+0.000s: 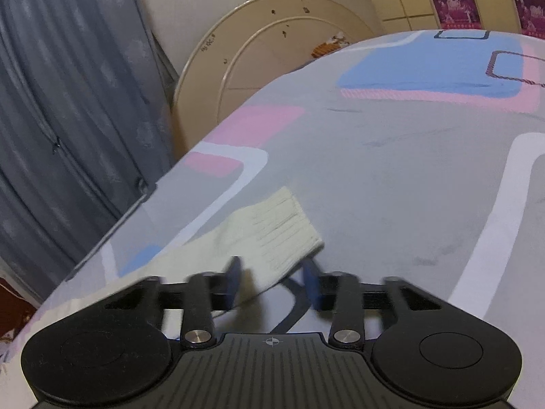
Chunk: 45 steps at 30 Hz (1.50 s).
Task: Fold small clothes
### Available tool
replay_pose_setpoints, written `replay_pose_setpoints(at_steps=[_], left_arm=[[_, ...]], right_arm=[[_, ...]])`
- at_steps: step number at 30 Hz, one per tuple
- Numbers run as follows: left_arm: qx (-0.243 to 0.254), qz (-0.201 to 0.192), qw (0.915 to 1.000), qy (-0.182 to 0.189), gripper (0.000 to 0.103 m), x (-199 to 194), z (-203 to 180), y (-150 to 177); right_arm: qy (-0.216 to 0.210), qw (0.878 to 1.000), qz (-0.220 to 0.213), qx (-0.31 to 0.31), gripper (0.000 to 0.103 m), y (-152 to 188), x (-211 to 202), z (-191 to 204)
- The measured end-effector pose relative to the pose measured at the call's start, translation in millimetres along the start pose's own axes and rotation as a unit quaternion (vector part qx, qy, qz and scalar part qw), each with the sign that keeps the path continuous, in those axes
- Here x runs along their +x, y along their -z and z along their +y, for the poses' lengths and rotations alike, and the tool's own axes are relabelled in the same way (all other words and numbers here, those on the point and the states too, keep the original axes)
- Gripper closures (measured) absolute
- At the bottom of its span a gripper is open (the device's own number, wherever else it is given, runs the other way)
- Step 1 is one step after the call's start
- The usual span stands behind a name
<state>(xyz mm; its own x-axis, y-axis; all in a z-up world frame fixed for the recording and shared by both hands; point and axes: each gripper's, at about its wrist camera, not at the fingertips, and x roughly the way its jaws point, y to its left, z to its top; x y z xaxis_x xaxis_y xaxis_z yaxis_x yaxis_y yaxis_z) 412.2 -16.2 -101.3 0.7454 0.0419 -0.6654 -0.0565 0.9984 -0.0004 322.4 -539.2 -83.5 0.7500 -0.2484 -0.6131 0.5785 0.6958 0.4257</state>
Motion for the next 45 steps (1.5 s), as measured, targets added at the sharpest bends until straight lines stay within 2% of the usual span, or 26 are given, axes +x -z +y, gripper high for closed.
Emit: replay_pose_setpoints(at_steps=[1,2,5,7,9,12,13,14,18,24,31,32,34,35,36,38,42,45], left_arm=[[0.003,0.001,1.0000,0.001,0.033,0.8,1.5,0.3],[0.005,0.001,1.0000,0.001,0.033,0.6,3.3,0.3],[0.013,-0.002,0.9999,-0.003,0.030,-1.4,13.1,-1.8],[0.027,0.015,0.9995,0.003,0.029,1.8,20.0,-4.1],[0.036,0.023,0.9991,0.003,0.026,2.4,27.1,-4.8],[0.039,0.023,0.9990,-0.004,0.025,1.2,40.4,-4.5],[0.037,0.024,0.9990,-0.005,0.029,1.5,45.0,-4.3],[0.032,0.029,0.9991,-0.003,0.033,2.6,49.8,-4.1],[0.015,0.035,0.9993,0.005,0.038,5.4,59.7,-7.1],[-0.004,0.027,0.9991,0.031,0.049,10.9,65.0,-19.2],[-0.026,0.021,0.9981,0.051,0.056,8.6,73.2,-26.8],[-0.025,0.021,0.9980,0.053,0.056,8.9,73.3,-27.2],[-0.020,0.020,0.9977,0.061,0.050,9.4,72.0,-27.7],[-0.017,0.019,0.9976,0.064,0.041,9.4,70.7,-28.5],[-0.017,0.013,0.9973,0.070,0.038,8.4,68.6,-29.1],[-0.020,0.008,0.9953,0.094,0.040,8.5,62.6,-31.7],[-0.024,0.016,0.9860,0.164,0.052,22.1,27.5,-42.0],[-0.025,0.032,0.9780,0.205,0.059,41.2,-7.8,-47.9]], right_arm=[[0.002,1.000,0.003,-0.002,0.090,-2.0,0.8,-1.7],[0.004,1.000,0.006,-0.007,0.100,-4.5,1.9,-2.5],[0.020,0.999,-0.022,-0.033,0.101,-14.7,-5.6,-0.5],[0.032,0.999,0.001,-0.032,0.101,-19.4,3.4,-0.6],[0.024,0.999,-0.012,-0.042,0.101,-21.7,-1.1,7.7],[0.015,0.996,-0.018,-0.088,0.101,-16.2,-3.2,35.8],[0.005,0.994,-0.019,-0.103,0.101,-12.2,-4.2,48.7],[-0.008,0.992,-0.019,-0.121,0.101,-7.0,-5.1,64.8],[-0.077,0.980,-0.014,-0.185,0.101,27.5,-12.4,139.6],[-0.186,0.943,0.020,-0.274,0.101,113.3,-26.2,260.8],[-0.253,0.900,0.060,-0.351,0.101,206.1,-26.9,349.5],[-0.262,0.892,0.067,-0.363,0.101,217.0,-25.7,358.0],[-0.279,0.870,0.106,-0.394,0.101,241.2,-22.0,368.8],[-0.272,0.864,0.116,-0.409,0.097,251.8,-18.4,371.8],[-0.266,0.860,0.106,-0.422,0.087,257.5,-23.5,370.7],[-0.266,0.866,0.078,-0.415,0.078,253.9,-34.8,357.1],[-0.213,0.916,0.049,-0.336,0.080,226.1,-33.2,318.6],[-0.171,0.941,0.044,-0.288,0.088,207.5,-25.0,305.3]])
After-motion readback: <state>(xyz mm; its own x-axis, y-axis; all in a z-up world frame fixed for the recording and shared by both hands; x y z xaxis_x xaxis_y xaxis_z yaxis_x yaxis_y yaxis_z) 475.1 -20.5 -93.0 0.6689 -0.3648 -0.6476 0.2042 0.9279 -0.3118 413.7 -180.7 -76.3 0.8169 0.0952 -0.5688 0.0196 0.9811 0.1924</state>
